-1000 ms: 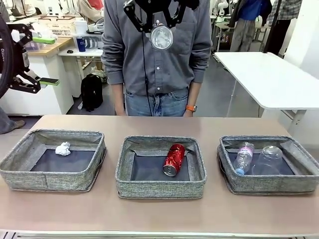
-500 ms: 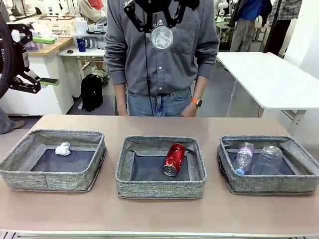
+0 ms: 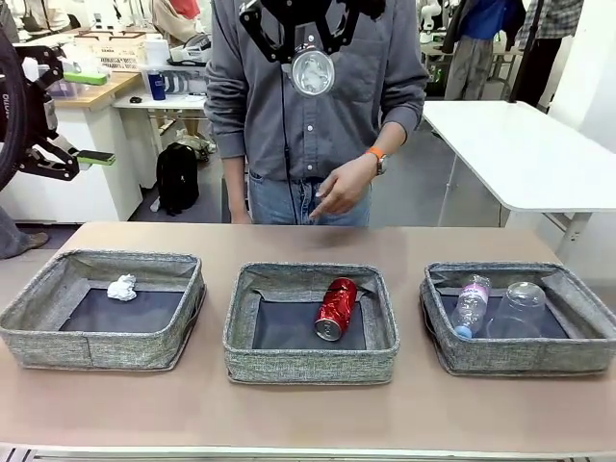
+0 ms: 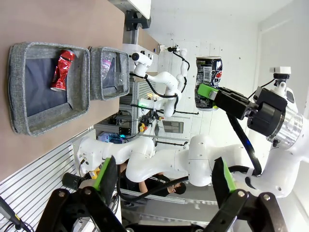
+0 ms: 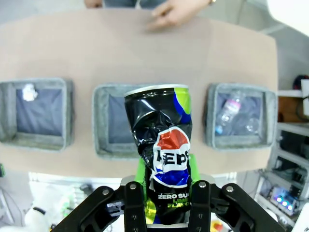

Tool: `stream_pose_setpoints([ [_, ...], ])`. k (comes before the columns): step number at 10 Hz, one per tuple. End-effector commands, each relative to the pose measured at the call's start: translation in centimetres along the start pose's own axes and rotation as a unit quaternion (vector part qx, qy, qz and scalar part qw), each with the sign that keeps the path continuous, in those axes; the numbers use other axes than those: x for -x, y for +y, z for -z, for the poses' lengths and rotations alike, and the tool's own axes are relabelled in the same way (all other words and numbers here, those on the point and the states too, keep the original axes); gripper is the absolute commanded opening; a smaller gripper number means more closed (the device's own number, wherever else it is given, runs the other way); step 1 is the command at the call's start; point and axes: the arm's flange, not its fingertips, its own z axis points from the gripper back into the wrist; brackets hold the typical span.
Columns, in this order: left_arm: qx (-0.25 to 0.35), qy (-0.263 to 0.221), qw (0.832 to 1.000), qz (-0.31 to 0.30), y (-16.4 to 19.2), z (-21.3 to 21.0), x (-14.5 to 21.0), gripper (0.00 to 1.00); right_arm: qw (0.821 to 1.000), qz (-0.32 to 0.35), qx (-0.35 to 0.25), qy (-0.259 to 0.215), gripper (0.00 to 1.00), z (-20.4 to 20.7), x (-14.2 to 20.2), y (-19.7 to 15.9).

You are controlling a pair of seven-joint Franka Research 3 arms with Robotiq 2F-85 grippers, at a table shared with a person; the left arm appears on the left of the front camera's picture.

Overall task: Sort the waste into the appropriate baskets.
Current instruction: Place the picked waste into the Fabric basket indicated by the person.

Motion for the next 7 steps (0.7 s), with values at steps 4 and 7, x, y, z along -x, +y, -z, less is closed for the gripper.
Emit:
stream_pose_setpoints([
  [4, 0.009, -0.004, 1.000, -0.002, -0.26, 0.08, 0.19, 1.00, 1.000, -0.003, -0.007, 0.001, 0.36, 0.05, 0.19, -0.38],
  [7, 0.009, -0.004, 1.000, -0.002, -0.26, 0.08, 0.19, 1.00, 1.000, -0.003, -0.007, 0.001, 0.36, 0.05, 0.19, -0.38],
])
